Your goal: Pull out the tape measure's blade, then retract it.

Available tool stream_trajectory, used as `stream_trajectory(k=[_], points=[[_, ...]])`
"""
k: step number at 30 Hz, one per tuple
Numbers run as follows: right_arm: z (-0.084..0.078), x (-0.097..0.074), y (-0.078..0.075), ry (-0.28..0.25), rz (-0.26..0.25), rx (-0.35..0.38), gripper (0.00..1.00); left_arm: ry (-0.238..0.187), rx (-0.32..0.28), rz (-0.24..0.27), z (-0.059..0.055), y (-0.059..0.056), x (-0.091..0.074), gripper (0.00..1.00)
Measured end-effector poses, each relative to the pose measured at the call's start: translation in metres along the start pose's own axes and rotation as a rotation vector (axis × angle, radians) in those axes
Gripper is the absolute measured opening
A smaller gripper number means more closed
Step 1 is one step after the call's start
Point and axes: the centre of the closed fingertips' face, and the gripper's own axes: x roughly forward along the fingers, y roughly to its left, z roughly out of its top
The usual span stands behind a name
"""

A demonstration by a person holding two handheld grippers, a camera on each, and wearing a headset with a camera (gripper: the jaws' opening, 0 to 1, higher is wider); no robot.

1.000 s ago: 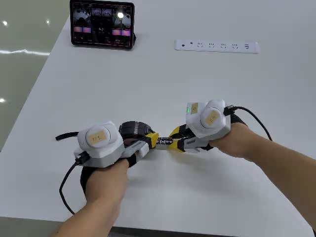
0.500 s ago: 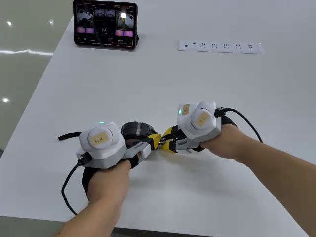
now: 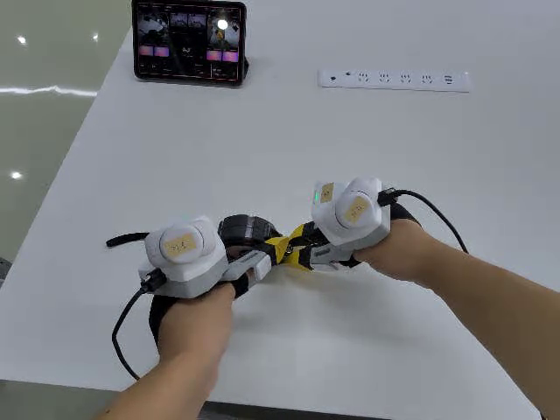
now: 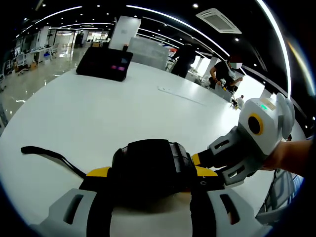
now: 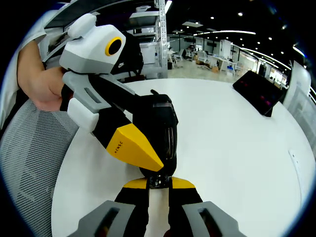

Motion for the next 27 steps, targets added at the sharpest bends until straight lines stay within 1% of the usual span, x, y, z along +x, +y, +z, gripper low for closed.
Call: stream_trajectory(k=[7,9,10,11,14,17,21,24,27], points=[[-0.0005,0.0005,-0.0003,0.005,-0.003,0.007,0.12,0.004,0.001,0.006,0.0002,-0.0001,0.0006,0.6],[-0.0005,0.0008,0.0002,0.006,-0.003,0.014,0.12,0.006,0.009,0.005,0.0004,-0.0003,0.0005,0.6],[-0.0005,0.0011,0.0013,0.004,-0.001,0.015,0.12,0.005,0.023,0.002,0.0006,-0.0006,0.0004,0.61],[-0.0005,0.0009,0.0026,0.003,0.003,0.012,0.13,0.01,0.03,0.001,0.0001,-0.0007,0.0004,0.61],[-0.0002,-0.0016,0.0057,-0.004,0.018,0.032,0.17,0.019,0.031,-0.002,0.0,-0.001,0.0001,0.61],[-0.0022,-0.004,0.0062,0.001,0.019,0.046,0.22,0.042,0.046,-0.002,-0.0004,-0.0016,-0.0004,0.61],[-0.0022,-0.0051,0.0051,-0.001,0.016,0.049,0.22,0.033,0.055,-0.012,0.0027,-0.0047,-0.0008,0.65],[-0.0026,-0.0054,0.0047,0.0,0.015,0.05,0.22,0.03,0.036,-0.016,0.0037,-0.0041,-0.0017,0.64],[-0.0032,-0.0069,0.005,-0.001,0.013,0.052,0.22,0.028,0.039,-0.02,0.0049,-0.0029,-0.0036,0.61]])
